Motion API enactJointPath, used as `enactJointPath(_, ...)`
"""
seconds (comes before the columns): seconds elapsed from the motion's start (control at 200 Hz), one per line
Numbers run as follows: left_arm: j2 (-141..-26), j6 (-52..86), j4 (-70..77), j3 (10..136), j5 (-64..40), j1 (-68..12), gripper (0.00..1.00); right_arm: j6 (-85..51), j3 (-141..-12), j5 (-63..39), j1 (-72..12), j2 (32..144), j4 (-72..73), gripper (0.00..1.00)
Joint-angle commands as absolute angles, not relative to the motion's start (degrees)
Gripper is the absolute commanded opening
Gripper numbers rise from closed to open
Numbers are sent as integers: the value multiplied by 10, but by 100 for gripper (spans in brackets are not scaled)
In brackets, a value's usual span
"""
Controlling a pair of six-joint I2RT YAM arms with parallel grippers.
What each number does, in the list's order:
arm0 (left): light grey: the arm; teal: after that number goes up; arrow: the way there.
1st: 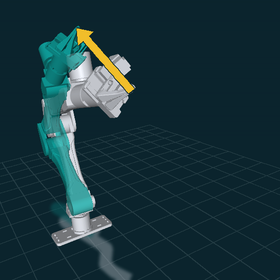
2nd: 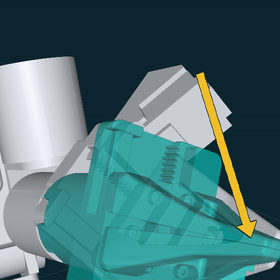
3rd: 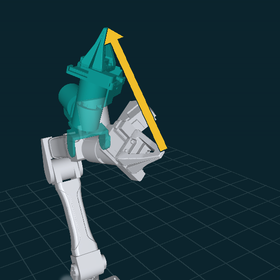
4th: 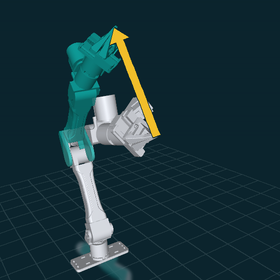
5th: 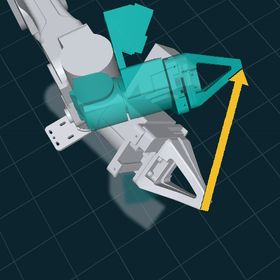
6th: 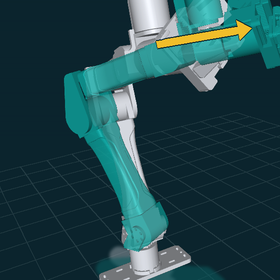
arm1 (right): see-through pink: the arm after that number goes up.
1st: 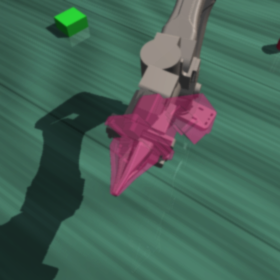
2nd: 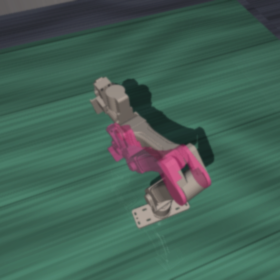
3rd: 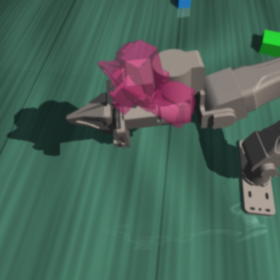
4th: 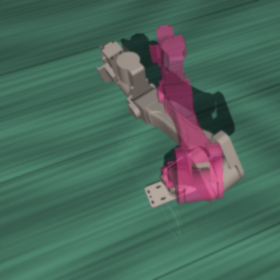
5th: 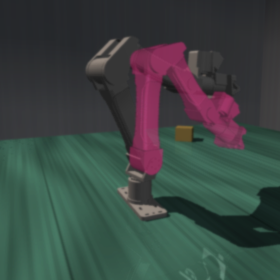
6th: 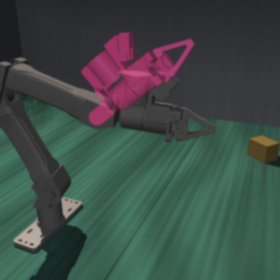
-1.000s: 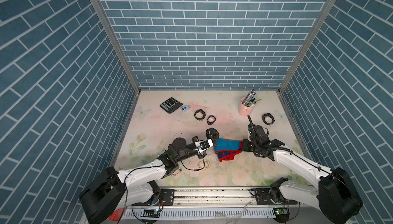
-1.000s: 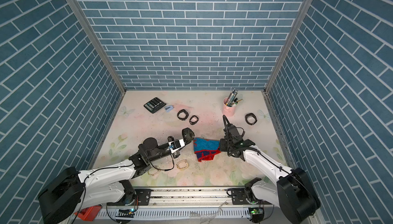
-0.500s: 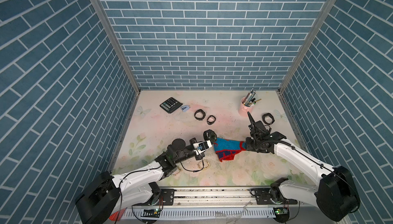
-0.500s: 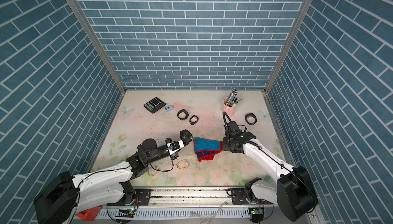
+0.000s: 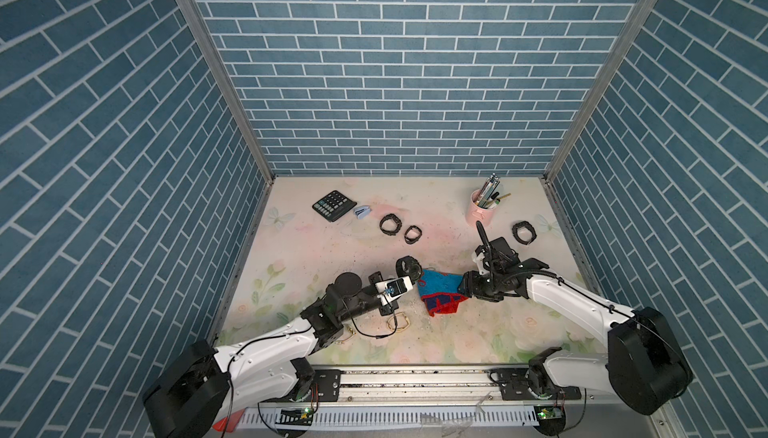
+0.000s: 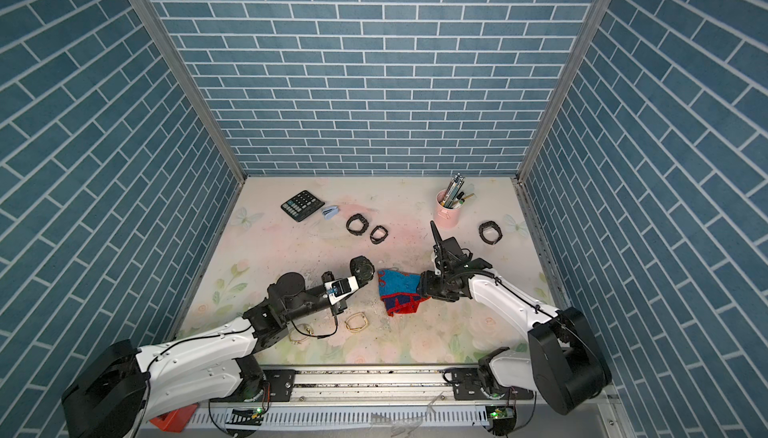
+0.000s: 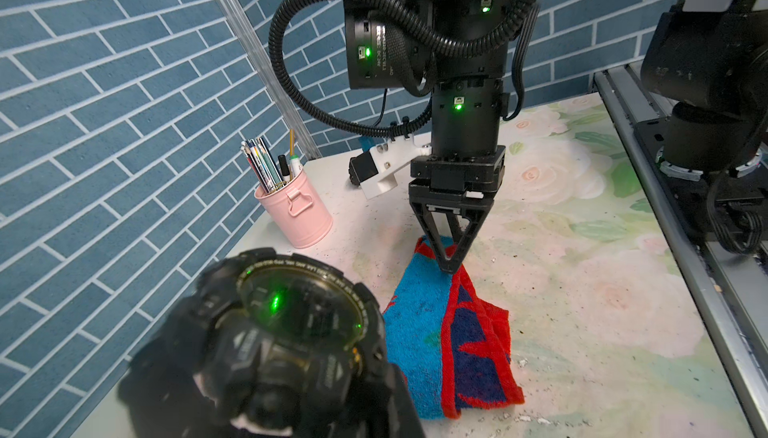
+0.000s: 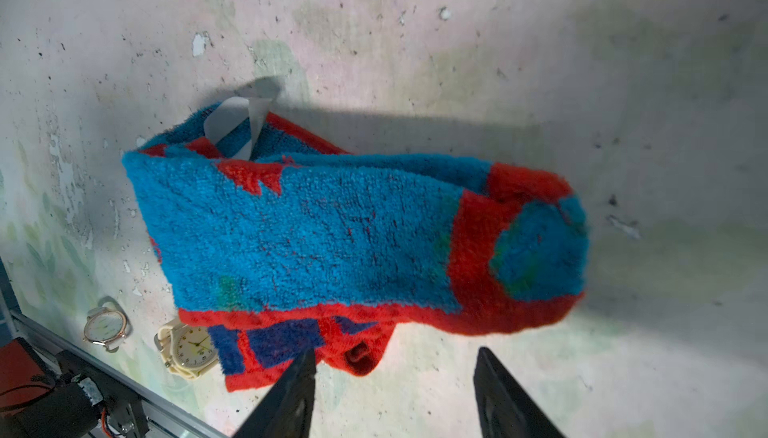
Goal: Wipe the watch dial
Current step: Wipe the dirt from the watch dial.
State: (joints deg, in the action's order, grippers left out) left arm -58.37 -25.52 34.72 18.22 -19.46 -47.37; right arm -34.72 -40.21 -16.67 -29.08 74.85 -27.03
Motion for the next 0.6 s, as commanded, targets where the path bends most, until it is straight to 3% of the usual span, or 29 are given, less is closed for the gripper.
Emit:
enactJointPath(0.0,-570,-260,342,175,-191,-471,0,-345,-404,-179,-289,766,-242,66)
enactJointPath(0.035,-569,-260,341,174,-191,-471,0,-342,-406,-173,-289,772,-242,70)
enactJointPath(0.08,-568,-259,341,172,-190,-471,0,-337,-411,-164,-290,779,-242,90)
enactJointPath(0.135,-567,-258,340,171,-189,-471,0,-326,-419,-147,-290,788,-253,98)
enactJointPath(0.59,-570,-254,340,172,-189,-471,0,-271,-440,-90,-291,827,-275,81)
